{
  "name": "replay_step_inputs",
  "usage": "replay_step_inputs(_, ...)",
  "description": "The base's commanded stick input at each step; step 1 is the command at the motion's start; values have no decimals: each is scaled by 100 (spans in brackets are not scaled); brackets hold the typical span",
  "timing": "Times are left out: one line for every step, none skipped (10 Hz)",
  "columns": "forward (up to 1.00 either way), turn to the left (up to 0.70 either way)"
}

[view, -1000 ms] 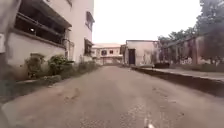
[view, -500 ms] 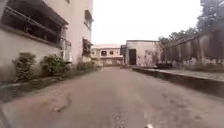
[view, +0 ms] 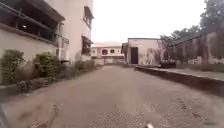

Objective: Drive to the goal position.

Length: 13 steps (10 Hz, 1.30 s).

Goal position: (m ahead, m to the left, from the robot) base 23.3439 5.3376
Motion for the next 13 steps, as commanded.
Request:
replay_step_inputs(100,0)
replay_step_inputs(100,8)
replay_step_inputs(100,28)
replay_step_inputs(100,11)
replay_step_inputs(100,0)
replay_step_inputs(100,0)
replay_step_inputs(100,0)
replay_step_inputs(100,0)
replay_step_inputs(100,38)
replay_step_inputs(100,13)
replay_step_inputs(100,0)
replay_step_inputs(100,0)
replay_step_inputs(100,0)
